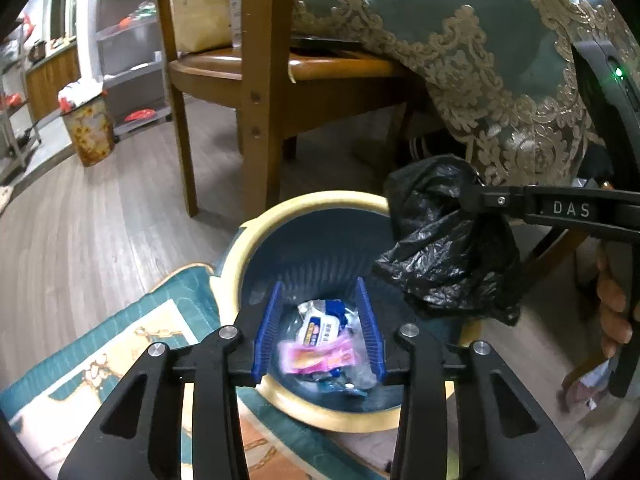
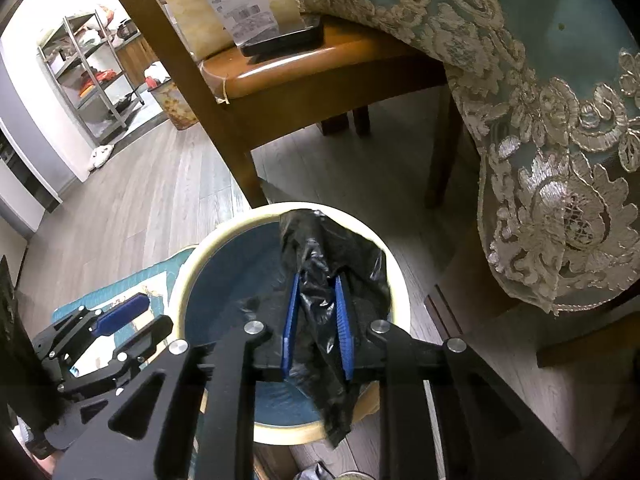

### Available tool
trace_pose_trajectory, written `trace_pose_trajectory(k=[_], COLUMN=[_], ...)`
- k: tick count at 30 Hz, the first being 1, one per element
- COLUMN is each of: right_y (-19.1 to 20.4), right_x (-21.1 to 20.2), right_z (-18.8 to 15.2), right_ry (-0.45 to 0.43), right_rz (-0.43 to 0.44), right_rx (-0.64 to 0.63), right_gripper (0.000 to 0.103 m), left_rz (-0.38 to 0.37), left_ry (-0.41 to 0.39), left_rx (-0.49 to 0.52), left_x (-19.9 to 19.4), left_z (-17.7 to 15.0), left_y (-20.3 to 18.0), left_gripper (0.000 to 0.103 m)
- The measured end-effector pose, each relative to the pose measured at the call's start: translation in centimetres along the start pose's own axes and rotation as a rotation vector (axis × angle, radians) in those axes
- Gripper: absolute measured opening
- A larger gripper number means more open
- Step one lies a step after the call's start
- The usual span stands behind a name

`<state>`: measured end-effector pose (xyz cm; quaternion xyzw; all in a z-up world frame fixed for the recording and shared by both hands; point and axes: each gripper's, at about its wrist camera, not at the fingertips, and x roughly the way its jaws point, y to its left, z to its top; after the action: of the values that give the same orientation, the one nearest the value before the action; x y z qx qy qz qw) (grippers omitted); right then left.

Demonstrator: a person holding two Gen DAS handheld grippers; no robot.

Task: Collect trash
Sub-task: 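Carry both items over the bin and open both tools to drop them, then grasp the toothpaste box with the right tool while the left tool grasps the paper cup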

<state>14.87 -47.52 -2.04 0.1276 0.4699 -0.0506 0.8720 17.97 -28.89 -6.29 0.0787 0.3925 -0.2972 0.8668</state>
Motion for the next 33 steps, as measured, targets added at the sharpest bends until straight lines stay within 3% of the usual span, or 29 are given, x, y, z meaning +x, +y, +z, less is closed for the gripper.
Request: trace_pose_trajectory(k=[6,7,11,17,22,33], right_y=[0.5,0.6,1.1,2.5,3.3,6.9], right_x=[-0.3,-0.4,-0.9,-2.8,-4.5,-6.9], right_z=[0.4,0.5,0.7,1.1,1.2,-0.2], right_ry=[-0.008,-0.012,-0.02,-0.054,-0.086,-0.102], right_rz=[-0.003,-0.003,0.004,0.024,0.04,0.074], right_rx=[0.003,0.003,0.007,0.014,0.027,0.005], right_gripper=[0.031,0.036,0.039,0.061,0.087,0.097], left_rz=[0.02,0.025,0.054,0.098,0.149,0.23], left_ry=[-0.021,-0.024,-0.051,-0.081,-0.115,-0.203], left_rx=[-0.015,-0.016,-0.026,-0.046,-0.062,-0.128], left_x=[-1.4,-1.7,-3.3,-6.2,-9.5,-18.6], left_z=[0.0,0.0,-0.2,-0.7,-1.3,-3.7], left_y=[0.9,1.0,1.7,3.1,4.3,8.2], left_gripper=[0.051,0.055,0.069,0.078,0.086,0.091])
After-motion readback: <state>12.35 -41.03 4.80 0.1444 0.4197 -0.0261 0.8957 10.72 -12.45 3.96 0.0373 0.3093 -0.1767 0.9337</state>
